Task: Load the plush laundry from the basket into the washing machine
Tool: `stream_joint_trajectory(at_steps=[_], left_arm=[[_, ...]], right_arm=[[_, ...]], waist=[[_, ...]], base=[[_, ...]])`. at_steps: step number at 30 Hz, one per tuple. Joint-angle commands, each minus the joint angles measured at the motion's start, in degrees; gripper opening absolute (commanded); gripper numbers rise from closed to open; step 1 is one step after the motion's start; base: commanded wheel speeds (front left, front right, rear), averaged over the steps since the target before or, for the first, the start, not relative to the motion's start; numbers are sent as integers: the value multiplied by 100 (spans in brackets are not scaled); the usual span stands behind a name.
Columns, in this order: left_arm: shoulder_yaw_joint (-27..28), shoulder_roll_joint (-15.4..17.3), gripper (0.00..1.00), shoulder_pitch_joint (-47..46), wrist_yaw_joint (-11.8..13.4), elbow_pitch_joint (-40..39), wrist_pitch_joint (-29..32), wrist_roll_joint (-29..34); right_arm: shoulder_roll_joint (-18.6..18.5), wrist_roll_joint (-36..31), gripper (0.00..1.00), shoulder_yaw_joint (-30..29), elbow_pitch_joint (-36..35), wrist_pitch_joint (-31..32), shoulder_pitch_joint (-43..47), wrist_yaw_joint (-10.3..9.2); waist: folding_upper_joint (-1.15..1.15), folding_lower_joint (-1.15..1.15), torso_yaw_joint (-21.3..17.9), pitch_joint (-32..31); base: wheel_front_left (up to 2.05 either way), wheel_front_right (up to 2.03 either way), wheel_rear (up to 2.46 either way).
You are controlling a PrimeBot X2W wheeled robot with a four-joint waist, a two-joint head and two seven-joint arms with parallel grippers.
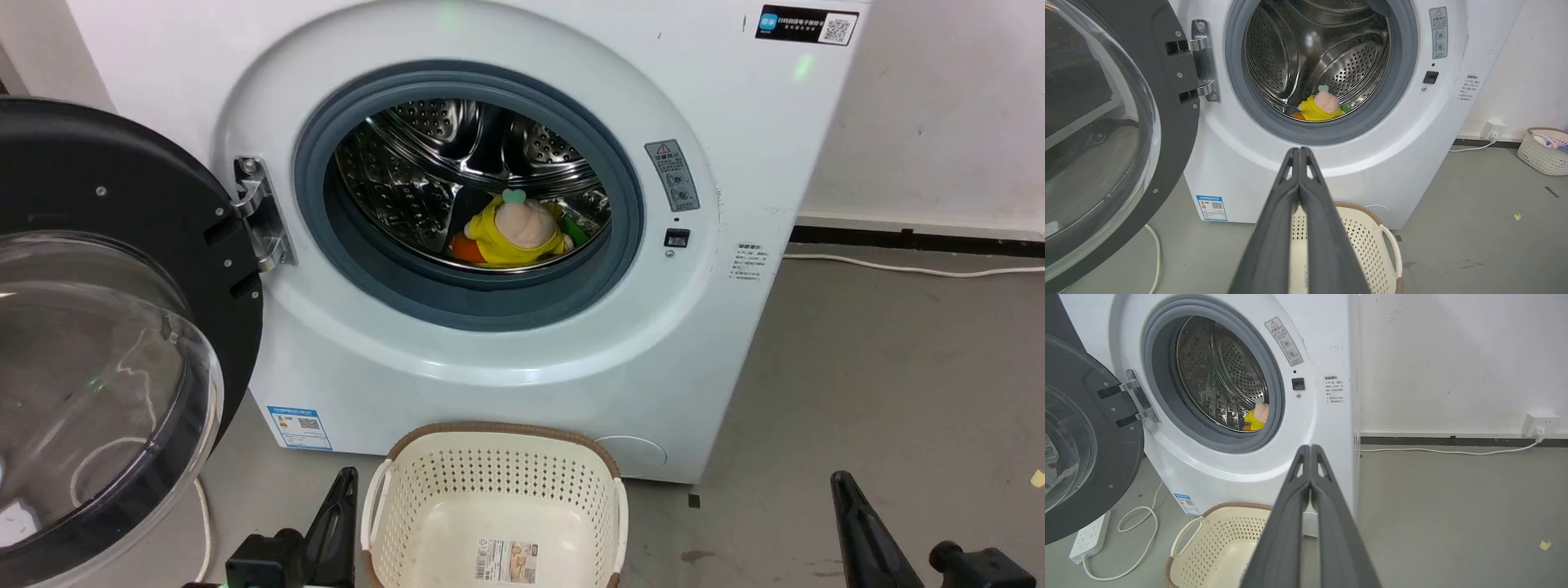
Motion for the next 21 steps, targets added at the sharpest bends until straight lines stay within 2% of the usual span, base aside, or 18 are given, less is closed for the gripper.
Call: stream_joint_trajectory(at_steps=[1, 21], left_arm=[[37, -33, 0, -70, -32, -43, 38, 81], [235, -146, 0, -150, -93, -145, 272, 325]], right_arm=[[0, -71, 0, 3, -5, 39, -98, 1], [0, -273, 0, 7, -9, 274, -277, 1]], waist=[[0, 0, -5, 5], [0, 0, -74, 67]], base=[[0, 0, 0], [0, 0, 0]])
